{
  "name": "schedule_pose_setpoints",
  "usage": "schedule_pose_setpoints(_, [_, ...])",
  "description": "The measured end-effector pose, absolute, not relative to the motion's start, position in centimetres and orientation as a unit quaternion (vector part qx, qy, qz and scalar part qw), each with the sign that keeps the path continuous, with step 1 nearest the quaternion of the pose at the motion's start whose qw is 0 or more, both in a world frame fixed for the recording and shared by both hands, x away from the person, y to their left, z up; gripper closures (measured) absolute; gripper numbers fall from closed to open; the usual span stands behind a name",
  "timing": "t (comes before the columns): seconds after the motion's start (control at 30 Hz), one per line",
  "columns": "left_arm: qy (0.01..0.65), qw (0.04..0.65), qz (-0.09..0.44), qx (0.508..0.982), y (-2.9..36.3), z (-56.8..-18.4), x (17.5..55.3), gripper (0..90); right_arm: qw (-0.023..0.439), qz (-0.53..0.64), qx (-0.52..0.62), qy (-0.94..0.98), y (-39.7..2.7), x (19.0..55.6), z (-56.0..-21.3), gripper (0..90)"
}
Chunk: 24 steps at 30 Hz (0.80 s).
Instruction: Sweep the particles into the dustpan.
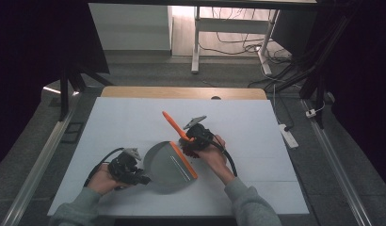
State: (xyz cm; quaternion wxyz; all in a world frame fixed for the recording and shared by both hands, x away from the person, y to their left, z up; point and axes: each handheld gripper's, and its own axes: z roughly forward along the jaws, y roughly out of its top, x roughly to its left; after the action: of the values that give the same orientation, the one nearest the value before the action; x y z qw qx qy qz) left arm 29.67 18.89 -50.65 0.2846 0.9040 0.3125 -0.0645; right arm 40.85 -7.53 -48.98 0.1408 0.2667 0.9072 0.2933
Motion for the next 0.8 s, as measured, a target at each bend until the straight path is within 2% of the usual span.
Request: schedule_pose_setpoints(0.8, [0.313, 0.282, -0.063, 0.905, 18.8, -50.7, 29.7, 61.9, 0.107, 0.336, 0.267, 0.897, -5.7, 38.5, -48.9, 70.4])
